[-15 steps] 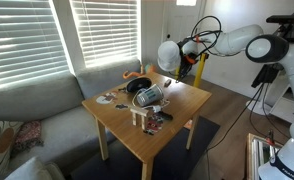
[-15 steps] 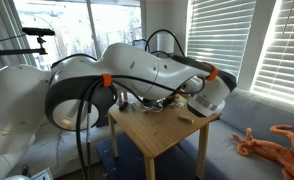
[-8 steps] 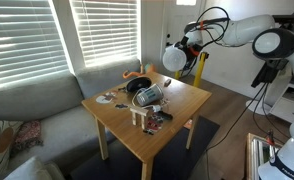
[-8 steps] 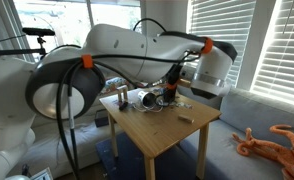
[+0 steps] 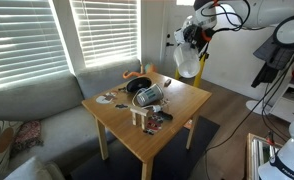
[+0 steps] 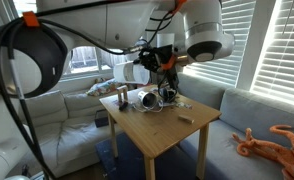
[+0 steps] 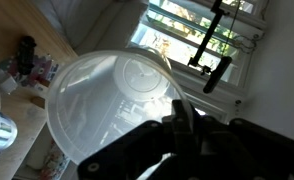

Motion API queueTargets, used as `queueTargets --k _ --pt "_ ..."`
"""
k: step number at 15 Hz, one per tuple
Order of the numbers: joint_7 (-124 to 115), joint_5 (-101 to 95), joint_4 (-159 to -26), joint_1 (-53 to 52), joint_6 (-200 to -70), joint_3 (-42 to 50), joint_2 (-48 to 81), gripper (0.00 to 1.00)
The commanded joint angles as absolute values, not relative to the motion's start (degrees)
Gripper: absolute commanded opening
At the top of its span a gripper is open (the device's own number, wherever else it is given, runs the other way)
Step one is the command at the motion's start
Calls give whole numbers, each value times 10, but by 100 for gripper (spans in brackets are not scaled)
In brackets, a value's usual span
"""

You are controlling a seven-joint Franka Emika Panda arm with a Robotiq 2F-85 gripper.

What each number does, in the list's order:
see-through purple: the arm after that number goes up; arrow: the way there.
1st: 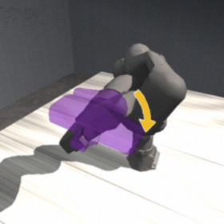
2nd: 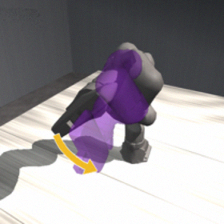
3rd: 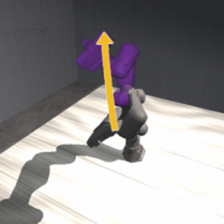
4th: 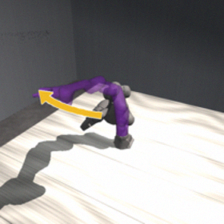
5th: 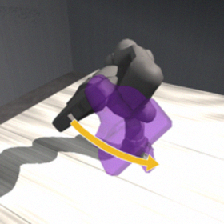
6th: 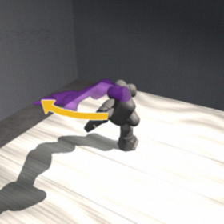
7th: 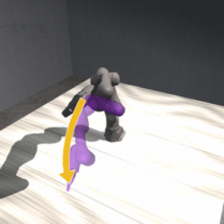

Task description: Pour the content in the clear frost cold cup onto the table

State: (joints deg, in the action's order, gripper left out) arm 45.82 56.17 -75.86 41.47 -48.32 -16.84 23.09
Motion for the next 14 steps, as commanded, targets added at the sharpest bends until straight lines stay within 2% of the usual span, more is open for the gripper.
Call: queueTargets --k 1,2,3,7,8,14 --pt "510 471 -729 414 -487 -157 203 1" --pt "523 445 -719 412 -490 -155 199 1" --pt "547 436 -707 359 -483 -87 192 1" --pt "605 360 -684 296 -515 -16 179 1" --pt "612 329 -689 317 -538 -51 173 1" --pt "659 209 -709 275 -671 -48 141 1"
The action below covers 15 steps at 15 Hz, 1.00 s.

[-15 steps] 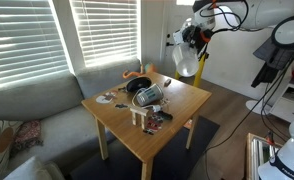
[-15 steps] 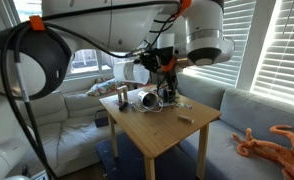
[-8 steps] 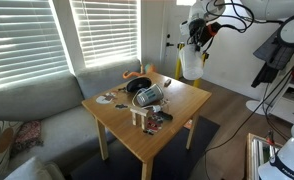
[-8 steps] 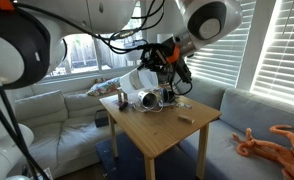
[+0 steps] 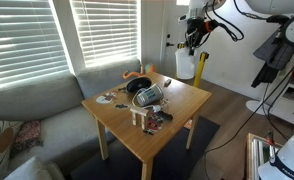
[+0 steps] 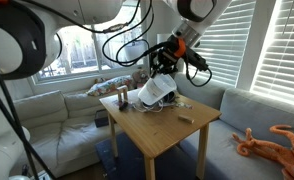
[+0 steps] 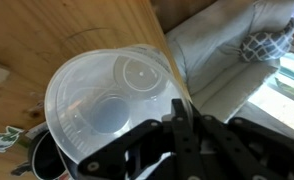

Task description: Pour the content in the clear frost cold cup onto the table

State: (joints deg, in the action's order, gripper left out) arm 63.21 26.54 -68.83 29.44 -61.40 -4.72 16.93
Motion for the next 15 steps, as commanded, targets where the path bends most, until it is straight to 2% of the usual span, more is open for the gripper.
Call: queueTargets --k 1,2,7,8,15 --pt "668 194 -717 269 -700 -49 133 1" --pt "646 229 -689 280 -660 -48 162 4" --pt "655 208 -690 269 -687 -48 155 4" --pt "656 207 -690 269 -688 -48 155 1" --pt "661 135 -718 243 -795 -51 132 1"
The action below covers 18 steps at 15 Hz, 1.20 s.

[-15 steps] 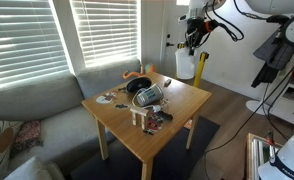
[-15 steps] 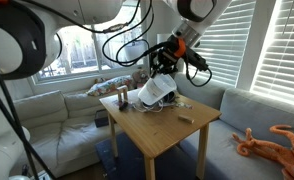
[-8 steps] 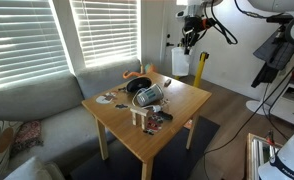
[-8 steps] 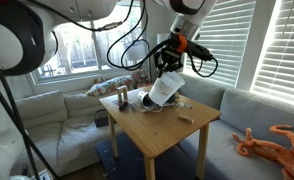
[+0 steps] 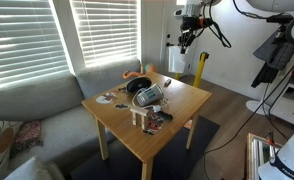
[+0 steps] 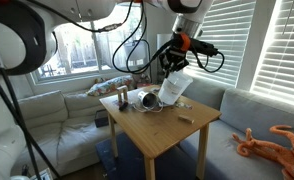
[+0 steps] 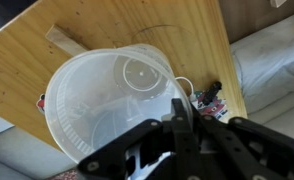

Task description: Pour the content in the clear frost cold cup onto the table

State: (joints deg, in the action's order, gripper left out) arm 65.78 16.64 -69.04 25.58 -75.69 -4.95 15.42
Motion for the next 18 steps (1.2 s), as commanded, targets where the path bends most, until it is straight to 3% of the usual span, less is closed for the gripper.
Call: queueTargets --k 1,12,13,18 --pt "658 124 -723 237 -805 -51 131 1" --pt "651 11 -845 181 -907 -65 85 1" --pt "649 14 -847 142 -916 -28 87 1" --pt "609 13 -869 95 -967 -11 100 1"
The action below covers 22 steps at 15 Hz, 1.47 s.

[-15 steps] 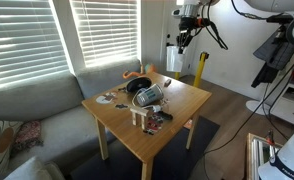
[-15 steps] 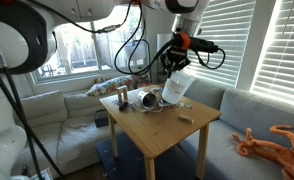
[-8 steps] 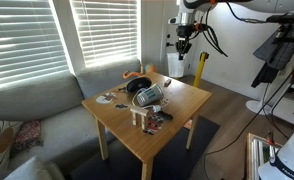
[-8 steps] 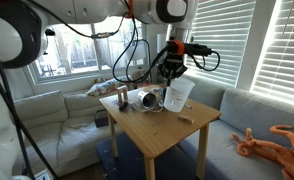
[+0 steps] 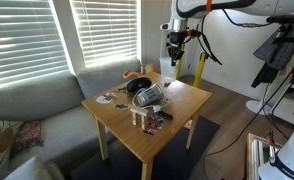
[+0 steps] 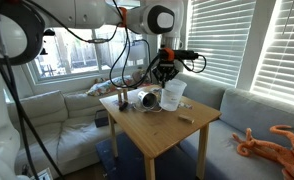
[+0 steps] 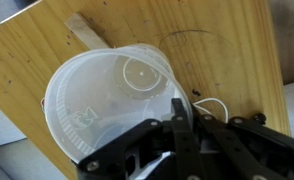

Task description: Pour the content in the clear frost cold cup onto the table

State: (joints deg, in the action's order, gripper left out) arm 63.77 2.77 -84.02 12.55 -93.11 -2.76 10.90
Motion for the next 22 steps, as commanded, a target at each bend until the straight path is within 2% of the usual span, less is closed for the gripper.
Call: queueTargets --k 1,10,11,12,17,22 --pt "594 9 -875 88 -983 -9 101 1" --pt "543 3 -918 71 -1056 1 110 1" --pt "547 4 -921 72 -1054 1 109 9" --pt "551 7 -922 72 -1050 1 106 30" --pt "562 15 -932 72 -1021 0 63 63" --pt "491 21 -937 76 -921 21 -8 98"
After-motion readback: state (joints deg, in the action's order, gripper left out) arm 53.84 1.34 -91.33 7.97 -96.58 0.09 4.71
